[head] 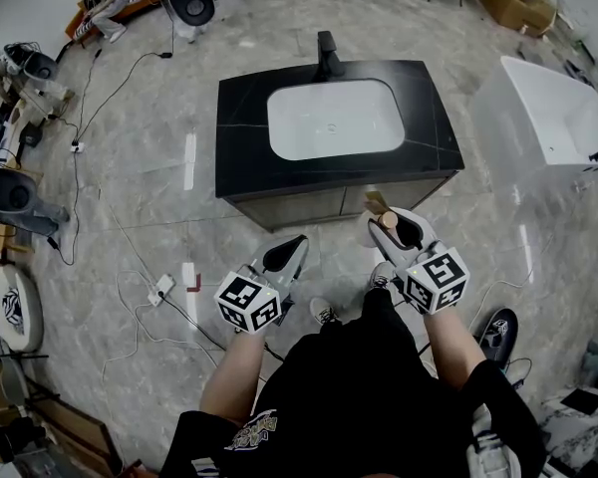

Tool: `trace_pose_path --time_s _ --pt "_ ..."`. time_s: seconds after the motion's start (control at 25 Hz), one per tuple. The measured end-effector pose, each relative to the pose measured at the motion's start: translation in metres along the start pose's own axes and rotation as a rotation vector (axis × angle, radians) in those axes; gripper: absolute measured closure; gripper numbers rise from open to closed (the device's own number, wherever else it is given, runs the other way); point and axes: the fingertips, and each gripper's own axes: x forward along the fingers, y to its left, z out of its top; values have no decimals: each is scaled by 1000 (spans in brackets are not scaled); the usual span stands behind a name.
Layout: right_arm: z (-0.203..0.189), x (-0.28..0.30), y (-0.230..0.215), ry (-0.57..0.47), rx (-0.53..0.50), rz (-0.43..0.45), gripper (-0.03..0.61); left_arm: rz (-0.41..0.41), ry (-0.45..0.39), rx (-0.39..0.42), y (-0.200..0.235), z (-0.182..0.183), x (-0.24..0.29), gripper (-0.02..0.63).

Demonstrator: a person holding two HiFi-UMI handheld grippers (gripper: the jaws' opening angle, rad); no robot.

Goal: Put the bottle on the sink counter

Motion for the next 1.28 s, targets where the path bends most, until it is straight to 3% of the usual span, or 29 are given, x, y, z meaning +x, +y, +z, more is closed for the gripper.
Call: trace_pose_path --time_s 0.52,1.28 --pt "8 22 -16 7 1 21 417 36 -5 -12 17 8 8 612" --pt "39 79 -89 46 -44 156 417 139 -39 -65 50 34 85 614"
